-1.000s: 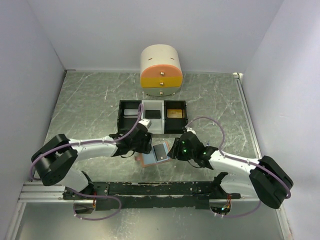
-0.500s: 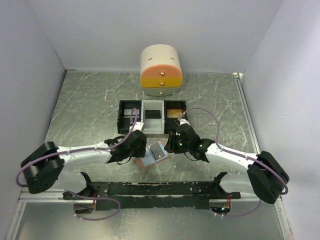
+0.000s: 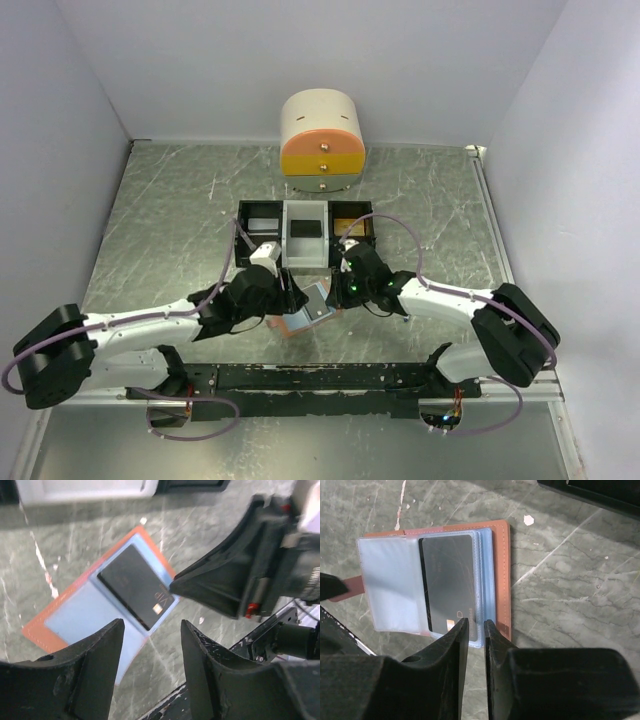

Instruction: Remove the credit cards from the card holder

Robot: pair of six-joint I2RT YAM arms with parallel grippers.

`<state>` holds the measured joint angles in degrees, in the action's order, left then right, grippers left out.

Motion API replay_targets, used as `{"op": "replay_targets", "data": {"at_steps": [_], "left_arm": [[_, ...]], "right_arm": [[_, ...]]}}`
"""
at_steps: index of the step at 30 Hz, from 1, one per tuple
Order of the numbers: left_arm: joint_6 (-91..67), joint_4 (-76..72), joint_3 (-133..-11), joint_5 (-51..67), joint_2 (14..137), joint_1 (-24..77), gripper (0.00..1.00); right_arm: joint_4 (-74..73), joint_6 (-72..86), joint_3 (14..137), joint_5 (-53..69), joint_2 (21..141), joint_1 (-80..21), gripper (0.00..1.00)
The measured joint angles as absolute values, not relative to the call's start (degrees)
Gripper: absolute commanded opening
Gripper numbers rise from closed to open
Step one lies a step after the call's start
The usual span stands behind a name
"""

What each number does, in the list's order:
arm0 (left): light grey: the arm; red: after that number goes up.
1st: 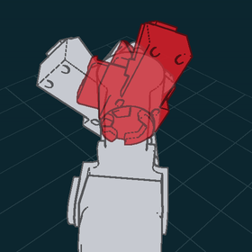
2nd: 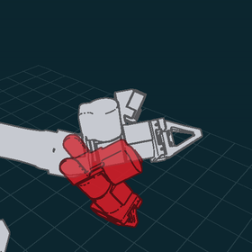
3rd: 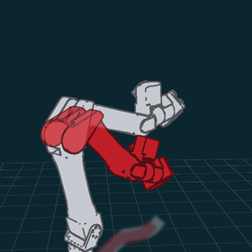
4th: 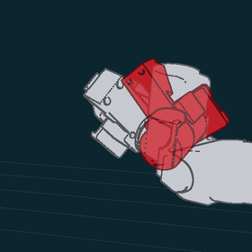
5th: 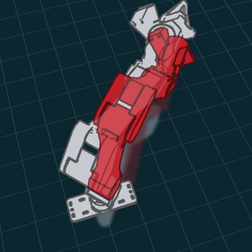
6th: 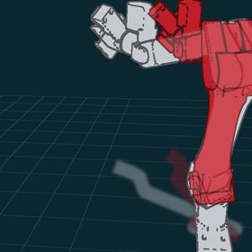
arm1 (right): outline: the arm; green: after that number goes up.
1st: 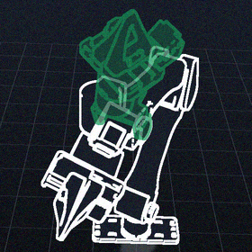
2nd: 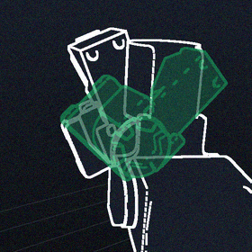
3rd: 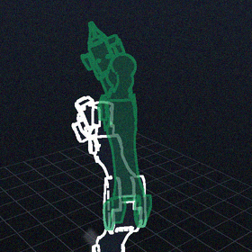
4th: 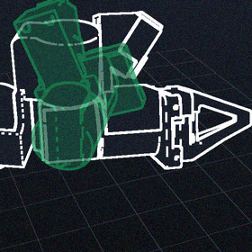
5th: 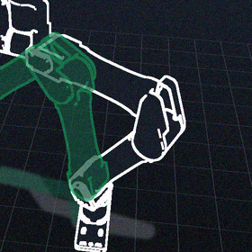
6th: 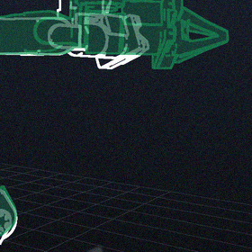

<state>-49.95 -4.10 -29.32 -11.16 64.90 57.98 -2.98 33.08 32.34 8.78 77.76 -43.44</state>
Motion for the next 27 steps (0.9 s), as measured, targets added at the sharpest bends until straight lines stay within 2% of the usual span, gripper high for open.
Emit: {"op": "replay_targets", "data": {"at_steps": [7,18,23,27], "left_arm": [[-58.81,-11.57,-22.26,-9.67,69.89,58.65,0.59],[-64.82,-21.45,-20.82,-9.15,74.43,58.72,0.57],[-66.17,-22.46,-19.25,-9.13,75.22,58.74,0.63],[-67.72,-24.36,-16.49,-9.17,74.98,58.74,0.60]], "right_arm": [[-3.09,31.44,32.88,9.85,78.67,-43.40,0.14],[-3.92,29.08,36.88,9.93,82.52,-43.03,0.12],[-2.61,29.91,36.07,11.07,84.31,-42.81,0.11],[1.65,32.27,33.21,12.32,83.59,-42.70,0.11]]}}
